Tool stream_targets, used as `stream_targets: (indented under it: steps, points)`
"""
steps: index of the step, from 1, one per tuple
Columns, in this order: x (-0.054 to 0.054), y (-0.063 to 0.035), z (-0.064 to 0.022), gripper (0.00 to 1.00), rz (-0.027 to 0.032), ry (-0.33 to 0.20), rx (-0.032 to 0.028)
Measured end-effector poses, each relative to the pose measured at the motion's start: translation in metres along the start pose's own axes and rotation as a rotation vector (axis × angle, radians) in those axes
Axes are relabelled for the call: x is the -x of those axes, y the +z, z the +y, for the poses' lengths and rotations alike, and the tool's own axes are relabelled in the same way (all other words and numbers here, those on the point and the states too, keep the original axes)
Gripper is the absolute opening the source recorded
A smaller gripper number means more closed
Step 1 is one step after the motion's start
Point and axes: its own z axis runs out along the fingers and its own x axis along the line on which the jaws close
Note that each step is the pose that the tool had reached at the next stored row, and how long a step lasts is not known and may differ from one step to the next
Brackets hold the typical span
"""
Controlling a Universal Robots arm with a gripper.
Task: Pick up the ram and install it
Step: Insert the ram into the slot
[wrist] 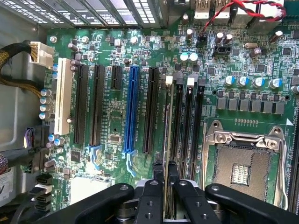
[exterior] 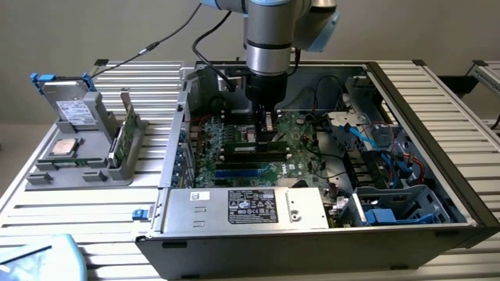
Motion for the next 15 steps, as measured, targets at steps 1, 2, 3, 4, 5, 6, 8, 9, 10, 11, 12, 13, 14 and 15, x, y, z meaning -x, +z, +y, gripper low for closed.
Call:
stream_targets:
  steps: [1, 2, 3, 4, 5, 6, 8, 9, 10, 11, 12, 13, 14, 15]
  points:
    - [0.0, 0.0003, 0.0, 0.14, 0.0002, 0.0, -0.0002]
    - [0.0, 0.0004, 0.0, 0.14, 0.0003, 0.0, -0.0002]
    - [0.0, 0.0005, 0.0, 0.14, 0.0004, 0.0, -0.0002]
    - [0.0003, 0.0012, -0.0001, 0.14, 0.0, 0.0, -0.0008]
    - [0.0004, 0.0018, -0.0001, 0.14, -0.0001, 0.0, -0.0014]
    - [0.0004, 0.002, -0.0001, 0.14, 0.0, 0.0, -0.0014]
    - [0.0005, 0.0026, -0.0001, 0.14, 0.0001, 0.0, -0.0016]
    - [0.0006, 0.0033, 0.0, 0.14, 0.0002, 0.001, -0.0022]
    - [0.0008, 0.004, 0.0, 0.14, 0.0002, 0.001, -0.0026]
    - [0.0009, 0.0047, 0.0001, 0.14, 0.0001, 0.001, -0.0032]
    - [0.001, 0.0052, 0.0001, 0.14, 0.0003, 0.001, -0.0035]
    - [0.0011, 0.0057, 0.0002, 0.14, 0.0002, 0.001, -0.0039]
    - [0.0012, 0.0062, 0.0003, 0.14, 0.0003, 0.001, -0.0041]
    - [0.0013, 0.0067, 0.0004, 0.14, 0.0003, 0.001, -0.0045]
